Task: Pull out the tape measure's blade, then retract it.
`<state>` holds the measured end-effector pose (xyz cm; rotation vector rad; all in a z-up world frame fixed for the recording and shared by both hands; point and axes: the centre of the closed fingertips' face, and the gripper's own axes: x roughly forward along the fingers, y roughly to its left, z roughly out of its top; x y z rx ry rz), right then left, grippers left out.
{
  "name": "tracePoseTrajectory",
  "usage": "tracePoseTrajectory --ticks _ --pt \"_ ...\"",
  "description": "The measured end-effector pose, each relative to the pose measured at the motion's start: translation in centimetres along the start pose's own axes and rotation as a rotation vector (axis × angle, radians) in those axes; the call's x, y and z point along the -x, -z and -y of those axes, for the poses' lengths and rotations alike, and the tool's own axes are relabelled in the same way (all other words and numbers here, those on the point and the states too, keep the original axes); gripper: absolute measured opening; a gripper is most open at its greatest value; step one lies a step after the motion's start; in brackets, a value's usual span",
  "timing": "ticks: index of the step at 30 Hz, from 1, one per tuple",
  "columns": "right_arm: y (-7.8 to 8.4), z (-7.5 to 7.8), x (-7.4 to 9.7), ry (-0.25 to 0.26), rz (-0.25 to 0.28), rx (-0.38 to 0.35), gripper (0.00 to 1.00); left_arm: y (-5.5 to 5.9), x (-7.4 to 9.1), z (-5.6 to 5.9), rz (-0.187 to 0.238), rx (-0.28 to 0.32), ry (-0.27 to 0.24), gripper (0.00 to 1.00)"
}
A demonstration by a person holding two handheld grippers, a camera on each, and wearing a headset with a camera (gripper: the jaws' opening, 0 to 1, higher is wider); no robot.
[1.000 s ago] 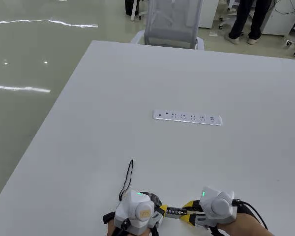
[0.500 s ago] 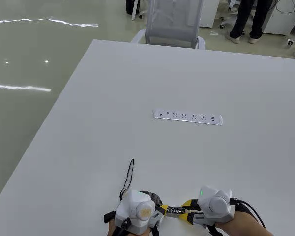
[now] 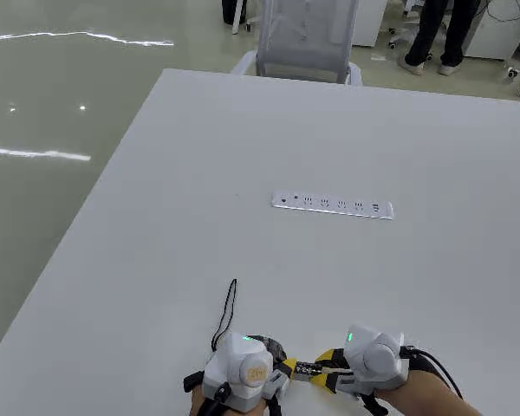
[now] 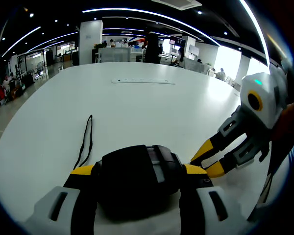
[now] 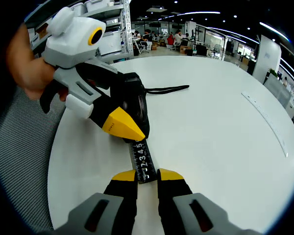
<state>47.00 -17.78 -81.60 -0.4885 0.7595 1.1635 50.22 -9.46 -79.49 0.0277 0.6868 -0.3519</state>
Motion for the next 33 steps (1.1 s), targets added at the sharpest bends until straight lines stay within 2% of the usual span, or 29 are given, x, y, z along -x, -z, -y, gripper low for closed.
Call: tracePoseTrajectory --ticks 33 --pt "-1.3 -0.3 -1.2 -0.007 0.006 0.005 0.14 0.1 0.0 0.0 0.004 0.011 0.005 0.66"
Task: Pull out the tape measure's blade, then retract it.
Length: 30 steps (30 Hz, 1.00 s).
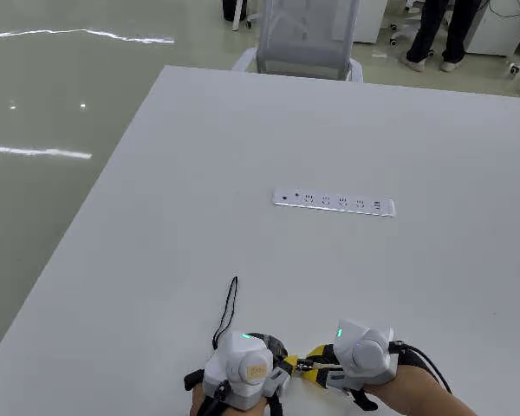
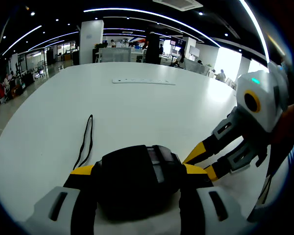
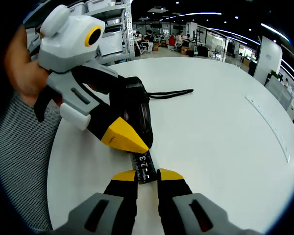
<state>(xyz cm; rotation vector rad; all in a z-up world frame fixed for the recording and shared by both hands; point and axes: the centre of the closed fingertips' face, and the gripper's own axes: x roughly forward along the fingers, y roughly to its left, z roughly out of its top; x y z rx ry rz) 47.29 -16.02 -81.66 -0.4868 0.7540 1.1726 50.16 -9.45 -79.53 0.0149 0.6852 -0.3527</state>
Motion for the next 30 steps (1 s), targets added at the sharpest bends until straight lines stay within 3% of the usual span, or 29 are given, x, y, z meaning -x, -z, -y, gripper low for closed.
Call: tracePoseTrajectory --ticks 30 --pt "-1.1 -0.4 -1.0 -0.016 0.000 0.025 0.14 -0.1 0.1 -0.1 0.009 0.009 0.006 0.66"
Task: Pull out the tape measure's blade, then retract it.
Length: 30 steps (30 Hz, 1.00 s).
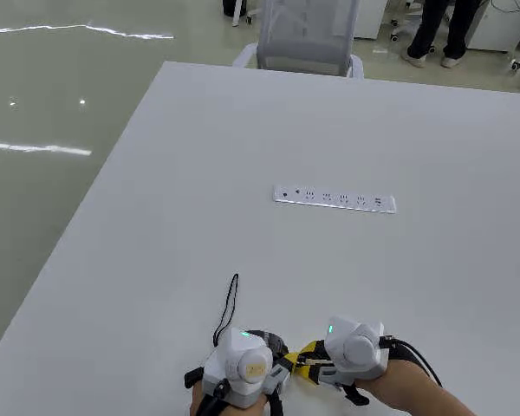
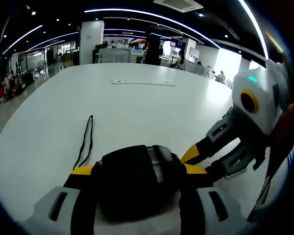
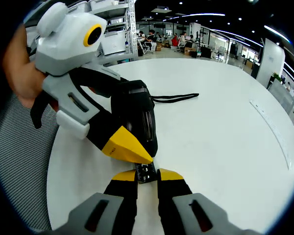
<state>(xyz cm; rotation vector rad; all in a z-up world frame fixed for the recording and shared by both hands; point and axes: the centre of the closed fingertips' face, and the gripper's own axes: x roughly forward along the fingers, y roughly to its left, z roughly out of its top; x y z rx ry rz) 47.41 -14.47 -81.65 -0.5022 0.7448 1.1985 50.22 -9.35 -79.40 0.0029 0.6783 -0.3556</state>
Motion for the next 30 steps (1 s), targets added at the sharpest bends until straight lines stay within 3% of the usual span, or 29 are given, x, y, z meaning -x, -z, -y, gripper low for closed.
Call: tracePoseTrajectory --ticks 30 --pt "-0.81 -0.44 -0.75 -0.020 0.011 0.027 0.14 -0.02 0.07 0.03 0.002 0.010 0.011 0.66"
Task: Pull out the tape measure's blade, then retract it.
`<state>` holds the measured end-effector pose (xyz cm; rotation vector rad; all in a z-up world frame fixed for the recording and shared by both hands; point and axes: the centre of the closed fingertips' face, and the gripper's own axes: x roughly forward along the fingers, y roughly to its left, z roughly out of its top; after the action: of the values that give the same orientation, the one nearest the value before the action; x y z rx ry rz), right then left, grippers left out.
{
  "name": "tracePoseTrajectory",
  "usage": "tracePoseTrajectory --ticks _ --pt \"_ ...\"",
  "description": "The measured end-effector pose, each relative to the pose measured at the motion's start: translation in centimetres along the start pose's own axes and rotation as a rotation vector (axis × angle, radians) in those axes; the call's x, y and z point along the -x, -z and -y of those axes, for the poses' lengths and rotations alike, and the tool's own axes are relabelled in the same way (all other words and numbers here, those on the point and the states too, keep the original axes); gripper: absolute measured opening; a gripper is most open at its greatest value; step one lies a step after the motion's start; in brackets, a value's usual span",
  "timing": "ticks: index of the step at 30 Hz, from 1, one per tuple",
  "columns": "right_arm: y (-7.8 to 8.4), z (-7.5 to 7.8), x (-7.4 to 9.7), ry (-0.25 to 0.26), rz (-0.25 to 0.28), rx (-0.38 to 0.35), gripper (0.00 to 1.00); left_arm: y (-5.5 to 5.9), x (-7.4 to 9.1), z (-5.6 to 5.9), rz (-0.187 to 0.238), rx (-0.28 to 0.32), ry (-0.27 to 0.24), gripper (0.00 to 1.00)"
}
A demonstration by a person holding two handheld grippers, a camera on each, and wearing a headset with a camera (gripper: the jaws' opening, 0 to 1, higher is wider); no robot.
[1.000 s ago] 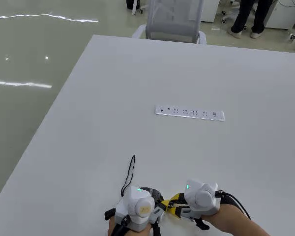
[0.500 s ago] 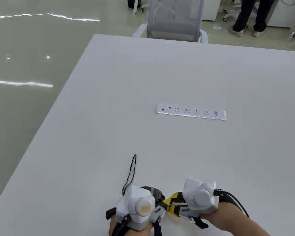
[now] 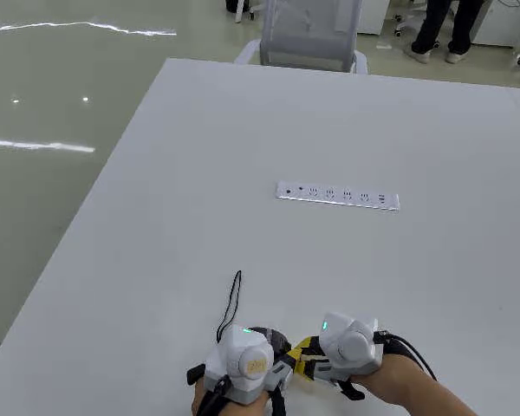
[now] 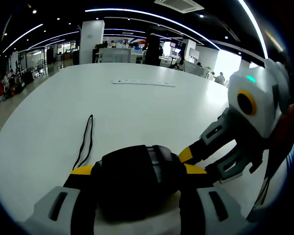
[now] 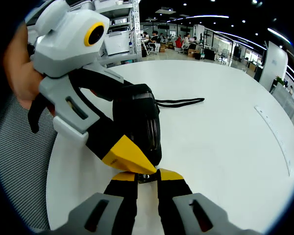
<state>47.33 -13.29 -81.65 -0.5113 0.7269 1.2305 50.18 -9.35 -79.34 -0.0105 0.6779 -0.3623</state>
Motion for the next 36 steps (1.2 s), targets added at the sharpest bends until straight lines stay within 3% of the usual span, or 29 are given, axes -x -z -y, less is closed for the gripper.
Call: tracePoseTrajectory --ticks 4,9,16,26,36 --pt "-0.05 -0.02 0.04 -0.006 0.009 0.003 0.14 0.01 -0.06 -0.01 0.000 -0.001 0.002 0.66" --pt "-0.01 0.04 0.07 -0.022 0.059 -0.015 0.14 0.01 -0.05 -0.01 0.000 0.000 0.005 0.66" --pt "-0.19 -0.05 0.07 -0.030 0.064 0.006 0.15 0.02 -0.07 -0.03 -0.001 -0.003 0.008 0.66" --pt "0.04 -0.07 0.32 -0.032 0.070 -0.025 0.16 -0.01 -0.03 -0.05 -0.001 0.001 0.008 0.66" --pt "0.19 -0.02 0.32 -0.023 0.050 0.030 0.14 -0.03 -0.01 -0.02 -0.001 0.002 0.010 0.66"
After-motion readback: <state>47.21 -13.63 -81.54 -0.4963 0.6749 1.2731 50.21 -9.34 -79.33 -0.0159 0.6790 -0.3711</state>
